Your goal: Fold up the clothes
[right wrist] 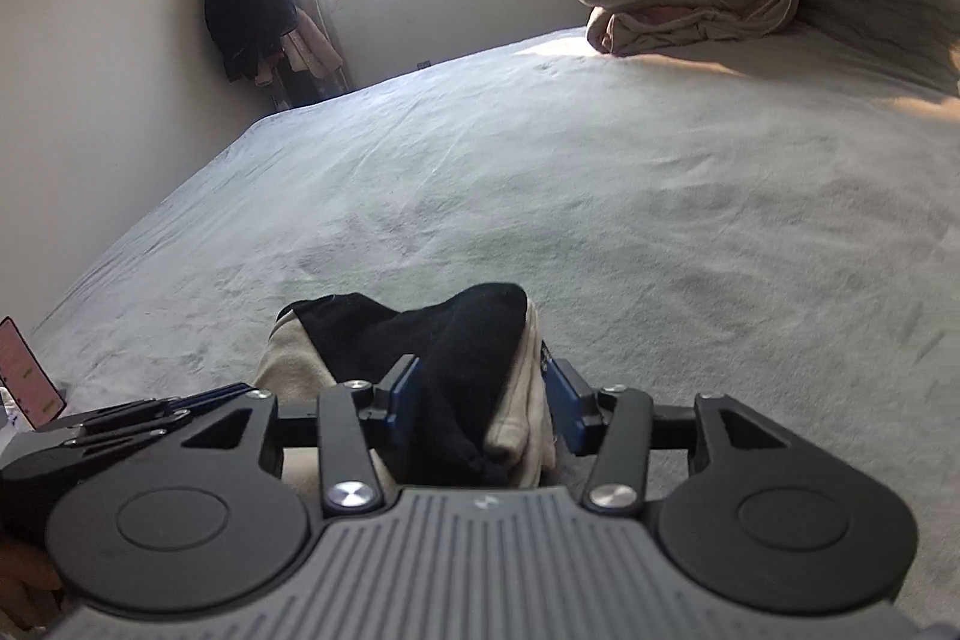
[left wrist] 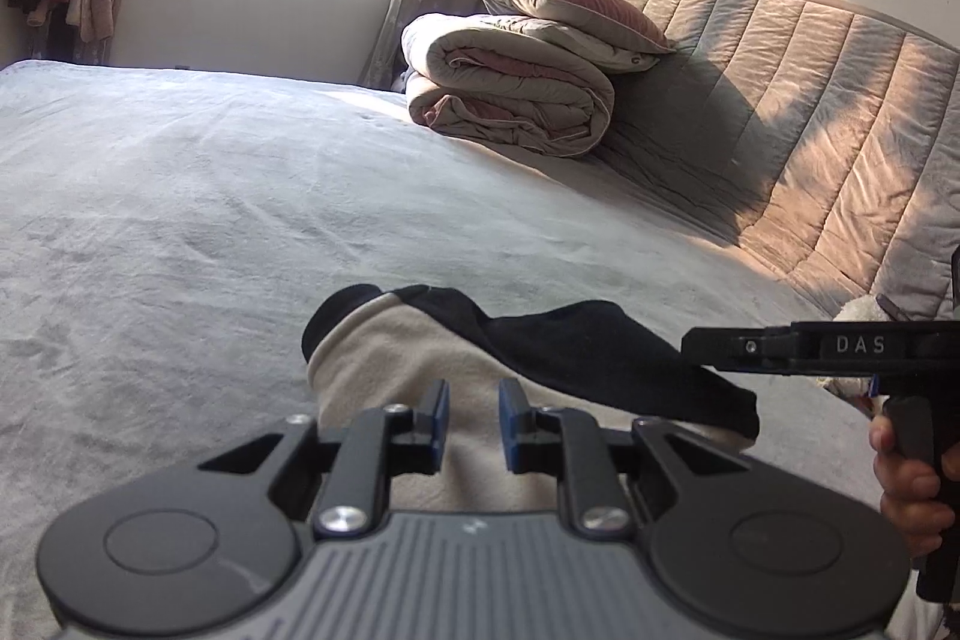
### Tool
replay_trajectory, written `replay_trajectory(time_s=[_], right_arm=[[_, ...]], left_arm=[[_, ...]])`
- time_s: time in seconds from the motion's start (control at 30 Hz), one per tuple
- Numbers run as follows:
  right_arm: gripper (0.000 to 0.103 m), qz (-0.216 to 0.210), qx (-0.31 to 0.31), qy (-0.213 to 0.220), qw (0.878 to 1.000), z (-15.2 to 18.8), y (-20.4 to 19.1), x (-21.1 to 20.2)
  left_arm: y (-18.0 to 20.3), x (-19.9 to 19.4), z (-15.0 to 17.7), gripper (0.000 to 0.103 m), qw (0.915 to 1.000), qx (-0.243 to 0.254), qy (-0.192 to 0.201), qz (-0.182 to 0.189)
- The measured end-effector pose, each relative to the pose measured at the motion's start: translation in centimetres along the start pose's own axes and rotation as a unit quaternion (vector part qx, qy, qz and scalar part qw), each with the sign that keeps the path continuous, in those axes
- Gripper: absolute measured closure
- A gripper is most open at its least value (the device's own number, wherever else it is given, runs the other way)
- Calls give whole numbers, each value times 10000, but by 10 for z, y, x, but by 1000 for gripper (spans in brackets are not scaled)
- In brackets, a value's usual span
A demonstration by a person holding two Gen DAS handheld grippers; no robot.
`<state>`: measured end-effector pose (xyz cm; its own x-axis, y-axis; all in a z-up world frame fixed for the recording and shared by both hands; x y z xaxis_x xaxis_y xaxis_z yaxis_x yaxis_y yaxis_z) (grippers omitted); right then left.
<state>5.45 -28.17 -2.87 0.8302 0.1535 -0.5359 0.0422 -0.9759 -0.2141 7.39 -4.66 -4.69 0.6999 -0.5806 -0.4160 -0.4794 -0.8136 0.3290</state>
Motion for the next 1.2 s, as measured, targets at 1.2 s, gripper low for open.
replay_trajectory(time_s=[1.2], right_arm=[[80, 380, -982, 422, 9936, 11, -30, 64]], left_arm=[[-17, 37, -30, 87, 9970, 653, 131, -392]])
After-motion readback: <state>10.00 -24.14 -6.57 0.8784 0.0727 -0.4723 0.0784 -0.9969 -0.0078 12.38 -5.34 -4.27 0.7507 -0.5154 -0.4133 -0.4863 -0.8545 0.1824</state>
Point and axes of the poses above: each gripper's, at about its wrist camera, not at the fingertips, and x roughly the way its jaws point, y to its right, z to its underside, the point moved 1 cm from there along x, roughly the way its jaws point, and after that the axes turned 7 degrees about z, right-handed, at the moved point
